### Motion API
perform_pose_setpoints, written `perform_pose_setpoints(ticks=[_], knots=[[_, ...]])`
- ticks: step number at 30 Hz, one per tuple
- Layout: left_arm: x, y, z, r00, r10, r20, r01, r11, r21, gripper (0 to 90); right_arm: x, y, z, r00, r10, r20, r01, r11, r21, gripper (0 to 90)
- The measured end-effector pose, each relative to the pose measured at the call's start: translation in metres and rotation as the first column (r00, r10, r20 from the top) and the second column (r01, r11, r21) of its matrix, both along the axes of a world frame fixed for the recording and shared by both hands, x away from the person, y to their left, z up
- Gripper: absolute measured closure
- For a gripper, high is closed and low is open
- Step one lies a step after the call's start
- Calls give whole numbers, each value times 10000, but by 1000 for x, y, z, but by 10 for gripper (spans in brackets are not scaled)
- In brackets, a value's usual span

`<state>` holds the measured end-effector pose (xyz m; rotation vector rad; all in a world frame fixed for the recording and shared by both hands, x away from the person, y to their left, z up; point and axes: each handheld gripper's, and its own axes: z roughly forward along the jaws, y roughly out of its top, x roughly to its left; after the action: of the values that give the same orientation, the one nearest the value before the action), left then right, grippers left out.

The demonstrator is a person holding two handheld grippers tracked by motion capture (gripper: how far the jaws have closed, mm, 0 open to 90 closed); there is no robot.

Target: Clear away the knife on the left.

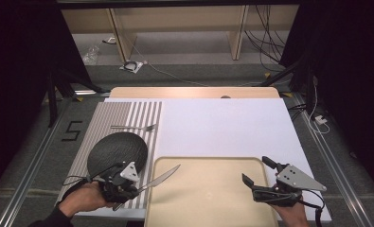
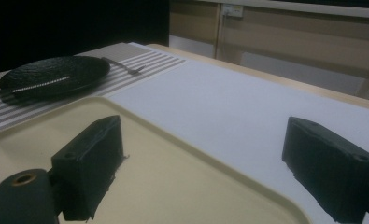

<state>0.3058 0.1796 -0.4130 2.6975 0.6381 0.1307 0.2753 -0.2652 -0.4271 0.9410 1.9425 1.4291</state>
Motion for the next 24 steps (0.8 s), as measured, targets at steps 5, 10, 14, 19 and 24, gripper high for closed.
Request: perform_pose_setpoints(ticks=[5, 10, 14, 19, 24], knots=[[0, -14, 1, 9996, -281, -86, 280, 9996, -45, 791, 0, 0, 0, 10000, -10, 34, 10, 10000, -5, 134], [2, -30, 1, 9986, -480, -205, 476, 9986, -225, 791, 0, 0, 0, 10000, -3, 40, 3, 10000, -7, 134], [4, -42, 3, 9985, -526, -182, 521, 9983, -277, 790, 0, 0, 0, 10000, 1, 16, -1, 10000, -16, 134], [6, -55, 2, 9976, -655, -219, 649, 9975, -265, 791, 0, 0, 1, 10000, 7, 52, -7, 10000, -6, 134], [6, -69, 4, 9956, -839, -420, 833, 9964, -156, 791, 0, -1, 1, 10000, -3, 54, 3, 10000, -9, 134]])
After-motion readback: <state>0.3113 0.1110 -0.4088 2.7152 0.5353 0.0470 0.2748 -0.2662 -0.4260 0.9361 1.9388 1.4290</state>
